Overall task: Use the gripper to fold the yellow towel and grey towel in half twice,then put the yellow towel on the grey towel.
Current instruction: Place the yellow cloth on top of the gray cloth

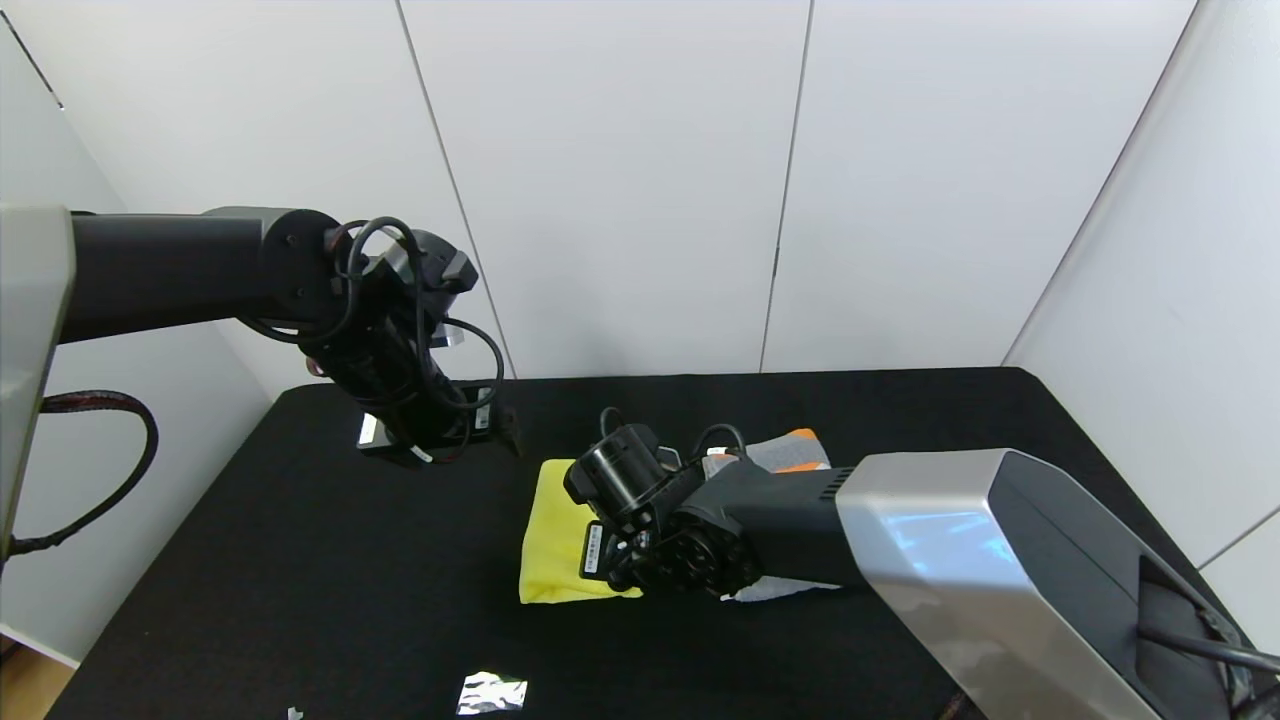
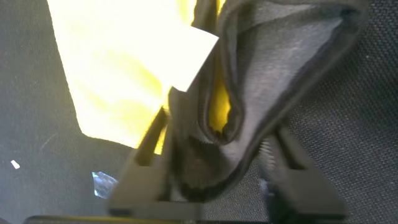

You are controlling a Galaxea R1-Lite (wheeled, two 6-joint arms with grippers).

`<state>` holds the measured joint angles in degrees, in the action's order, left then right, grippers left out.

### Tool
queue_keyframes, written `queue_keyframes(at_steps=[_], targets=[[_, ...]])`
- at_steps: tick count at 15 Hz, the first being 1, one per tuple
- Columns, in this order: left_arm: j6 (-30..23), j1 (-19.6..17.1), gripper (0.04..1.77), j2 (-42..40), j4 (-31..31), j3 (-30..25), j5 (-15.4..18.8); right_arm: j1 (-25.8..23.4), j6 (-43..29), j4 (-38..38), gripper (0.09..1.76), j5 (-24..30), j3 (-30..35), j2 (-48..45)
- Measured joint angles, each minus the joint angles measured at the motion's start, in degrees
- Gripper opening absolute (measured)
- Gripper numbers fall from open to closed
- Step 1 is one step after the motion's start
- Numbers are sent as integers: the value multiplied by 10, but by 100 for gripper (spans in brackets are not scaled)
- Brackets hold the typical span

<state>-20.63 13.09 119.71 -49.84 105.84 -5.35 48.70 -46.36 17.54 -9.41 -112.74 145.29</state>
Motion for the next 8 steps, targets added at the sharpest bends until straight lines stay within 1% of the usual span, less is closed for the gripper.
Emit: queue_keyframes(at_steps=[1,2,8], targets=[[0,0,172,0,0,0,0,0,0,0,34,0,0,0],[0,0,172,0,0,0,0,-1,0,0,15,0,0,0],[0,0,172,0,1,-5,0,-2,1,4,16,-1,1,-10]])
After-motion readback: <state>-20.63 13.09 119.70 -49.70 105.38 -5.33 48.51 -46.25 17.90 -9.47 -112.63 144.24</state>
